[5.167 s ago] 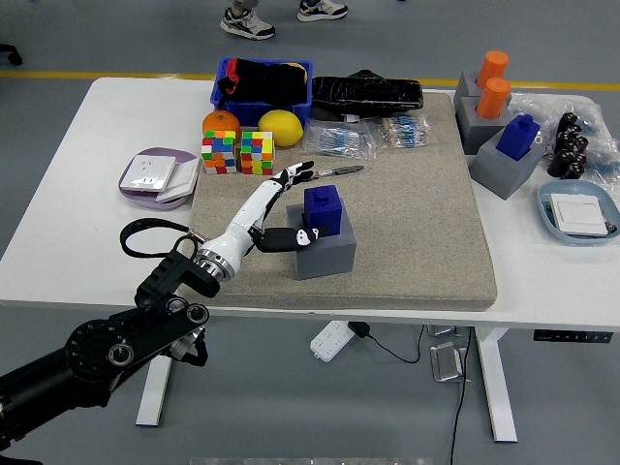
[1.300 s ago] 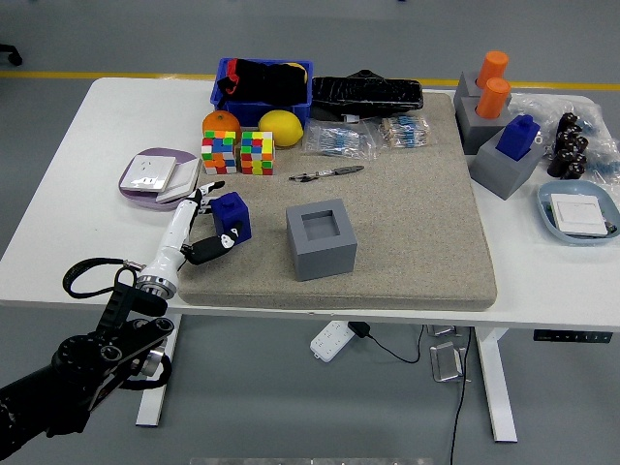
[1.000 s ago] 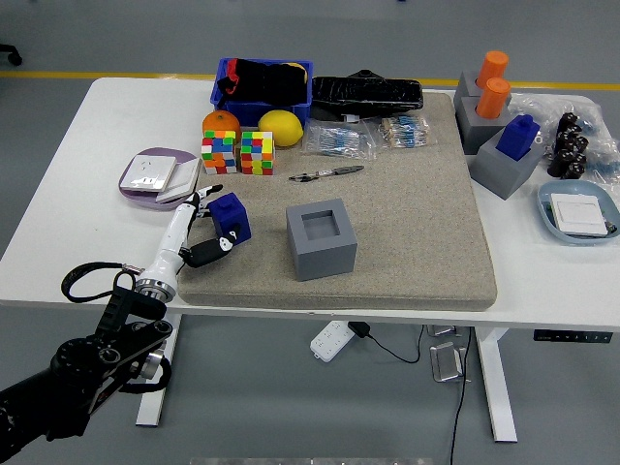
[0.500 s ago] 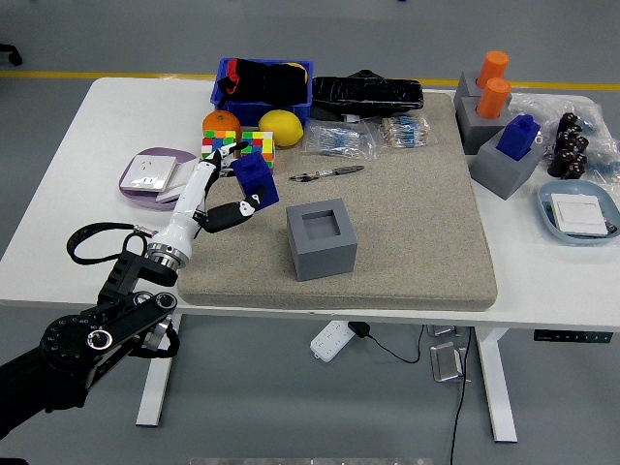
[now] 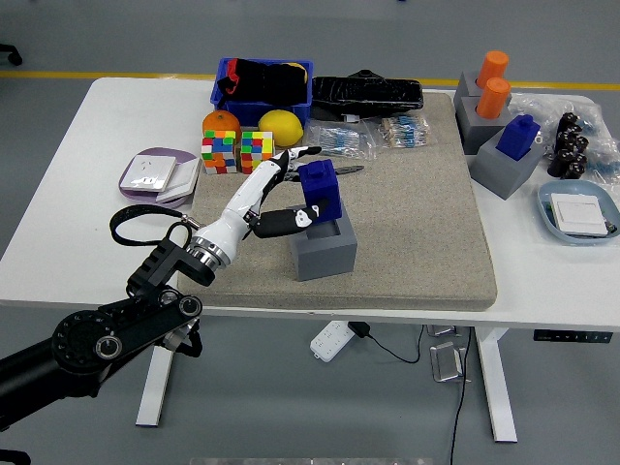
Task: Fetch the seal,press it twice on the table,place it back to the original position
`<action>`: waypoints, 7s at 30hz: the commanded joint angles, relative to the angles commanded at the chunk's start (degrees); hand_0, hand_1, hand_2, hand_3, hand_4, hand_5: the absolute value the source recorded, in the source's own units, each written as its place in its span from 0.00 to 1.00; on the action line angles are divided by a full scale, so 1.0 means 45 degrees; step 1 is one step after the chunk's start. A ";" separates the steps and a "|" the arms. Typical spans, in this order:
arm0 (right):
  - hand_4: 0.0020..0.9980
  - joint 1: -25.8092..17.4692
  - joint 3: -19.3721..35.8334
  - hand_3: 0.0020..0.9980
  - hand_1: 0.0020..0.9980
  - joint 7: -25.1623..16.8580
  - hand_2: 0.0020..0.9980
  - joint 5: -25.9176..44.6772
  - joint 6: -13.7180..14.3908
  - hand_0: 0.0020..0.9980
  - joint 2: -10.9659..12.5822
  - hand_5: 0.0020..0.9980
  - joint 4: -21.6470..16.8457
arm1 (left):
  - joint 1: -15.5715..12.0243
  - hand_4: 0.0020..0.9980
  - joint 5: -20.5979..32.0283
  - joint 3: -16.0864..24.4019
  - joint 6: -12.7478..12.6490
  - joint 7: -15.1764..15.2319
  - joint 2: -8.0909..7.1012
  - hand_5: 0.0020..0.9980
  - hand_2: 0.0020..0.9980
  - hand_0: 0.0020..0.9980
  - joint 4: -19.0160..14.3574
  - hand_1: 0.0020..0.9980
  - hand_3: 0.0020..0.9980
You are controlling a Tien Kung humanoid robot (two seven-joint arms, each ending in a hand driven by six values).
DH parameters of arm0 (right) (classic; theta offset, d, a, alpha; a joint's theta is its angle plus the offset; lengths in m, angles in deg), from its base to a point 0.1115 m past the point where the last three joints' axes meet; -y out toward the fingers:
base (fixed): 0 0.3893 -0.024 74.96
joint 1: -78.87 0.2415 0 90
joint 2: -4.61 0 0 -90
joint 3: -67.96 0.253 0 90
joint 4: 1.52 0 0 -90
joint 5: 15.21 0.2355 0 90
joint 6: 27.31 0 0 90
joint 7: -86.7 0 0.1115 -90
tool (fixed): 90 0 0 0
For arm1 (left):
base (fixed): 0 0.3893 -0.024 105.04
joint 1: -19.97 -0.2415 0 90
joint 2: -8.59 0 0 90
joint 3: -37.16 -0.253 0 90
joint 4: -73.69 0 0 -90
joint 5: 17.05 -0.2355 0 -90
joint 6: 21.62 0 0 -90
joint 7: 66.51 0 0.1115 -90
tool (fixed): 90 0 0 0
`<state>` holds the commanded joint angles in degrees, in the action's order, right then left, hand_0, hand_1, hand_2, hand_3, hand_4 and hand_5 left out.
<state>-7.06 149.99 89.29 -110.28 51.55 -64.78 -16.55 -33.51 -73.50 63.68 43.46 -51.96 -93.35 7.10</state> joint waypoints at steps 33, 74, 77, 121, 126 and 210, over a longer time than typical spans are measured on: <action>0.76 0.0008 -0.0070 0.64 0.70 -0.0034 0.68 0.0044 0.0042 0.78 0.0021 0.54 -0.0007 | 0.0418 0.57 0.0466 -0.1054 -0.0072 0.0321 0.0364 0.00 0.44 0.85 0.1388 0.54 0.89; 0.76 -0.0024 0.0017 0.64 0.70 -0.0042 0.68 -0.0015 0.0045 0.78 0.0043 0.54 -0.0014 | 0.0585 0.56 -0.0379 -0.1042 0.0166 -0.0161 0.0090 0.00 0.44 0.86 0.1234 0.53 0.89; 0.76 -0.0024 -0.0024 0.64 0.70 -0.0040 0.68 -0.0008 0.0043 0.78 0.0048 0.54 -0.0013 | 0.0578 0.56 -0.0398 -0.1093 0.0201 -0.0200 0.0081 0.00 0.44 0.86 0.1189 0.53 0.89; 0.76 0.0018 -0.0051 0.64 0.70 -0.0078 0.68 -0.0023 0.0058 0.78 0.0157 0.54 -0.0036 | 0.1094 0.53 -0.1907 -0.0711 0.1140 -0.2137 -0.0601 0.00 0.42 0.86 0.0224 0.49 0.89; 0.76 0.0018 -0.0041 0.64 0.70 -0.0081 0.68 -0.0026 0.0060 0.78 0.0170 0.54 -0.0040 | 0.1141 0.53 -0.2193 -0.0539 0.1349 -0.2629 -0.0719 0.00 0.42 0.86 -0.0111 0.49 0.89; 0.76 0.0020 0.0085 0.64 0.70 -0.0076 0.68 -0.0079 0.0050 0.78 0.0067 0.54 -0.0019 | 0.0947 1.00 0.3164 0.1709 0.2430 0.0488 -0.0958 0.87 1.00 1.00 0.1397 1.00 1.00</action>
<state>-6.97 150.38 88.95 -110.63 51.78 -64.48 -16.63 -29.25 -59.26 71.37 54.39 -49.76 -97.66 13.39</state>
